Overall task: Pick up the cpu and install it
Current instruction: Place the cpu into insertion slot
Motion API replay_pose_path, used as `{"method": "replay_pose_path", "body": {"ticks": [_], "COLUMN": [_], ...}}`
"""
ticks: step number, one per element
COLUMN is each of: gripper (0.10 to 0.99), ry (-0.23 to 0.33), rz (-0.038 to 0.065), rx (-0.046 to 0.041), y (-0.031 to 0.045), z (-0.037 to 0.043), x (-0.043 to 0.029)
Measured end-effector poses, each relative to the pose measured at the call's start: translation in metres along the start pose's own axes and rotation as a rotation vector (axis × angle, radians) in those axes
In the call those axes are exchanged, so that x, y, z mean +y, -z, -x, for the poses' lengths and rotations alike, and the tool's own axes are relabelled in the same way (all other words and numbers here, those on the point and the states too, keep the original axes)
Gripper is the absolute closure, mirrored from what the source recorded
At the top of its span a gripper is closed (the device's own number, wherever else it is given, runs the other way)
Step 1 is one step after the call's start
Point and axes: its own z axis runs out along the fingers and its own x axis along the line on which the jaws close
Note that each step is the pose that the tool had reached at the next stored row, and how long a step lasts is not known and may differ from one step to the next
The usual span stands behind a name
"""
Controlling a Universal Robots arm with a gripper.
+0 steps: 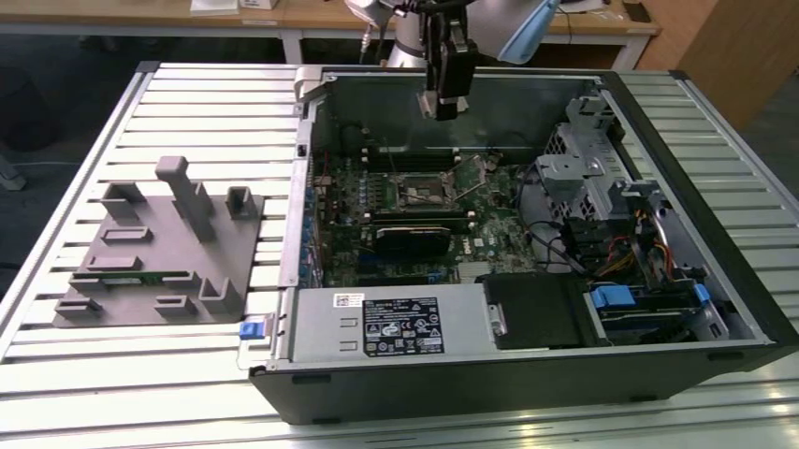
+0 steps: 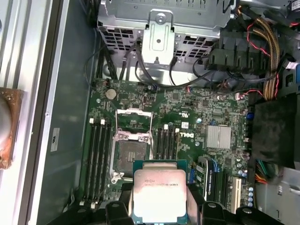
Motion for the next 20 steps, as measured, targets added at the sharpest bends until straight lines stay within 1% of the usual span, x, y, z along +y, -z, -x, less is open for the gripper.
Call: {"method": "replay_pose_path", "body": {"ticks": [3,7,14,20], "gripper": [0.545,0.545,0.545,0.545], "ry": [-0.011,-0.038,-0.038,-0.013], "rz": [0.000,-0.001,-0.001,-0.001], "rx": [-0.0010,-0.0047,-0.0045,-0.0023], "y": [-0.0025,-0.0074,-0.0199,-0.0306], "z": [-0.0011,-0.0027,-0.0110,-0.0131], "x": [-0.0002,-0.0005,-0.0011,-0.0020]}}
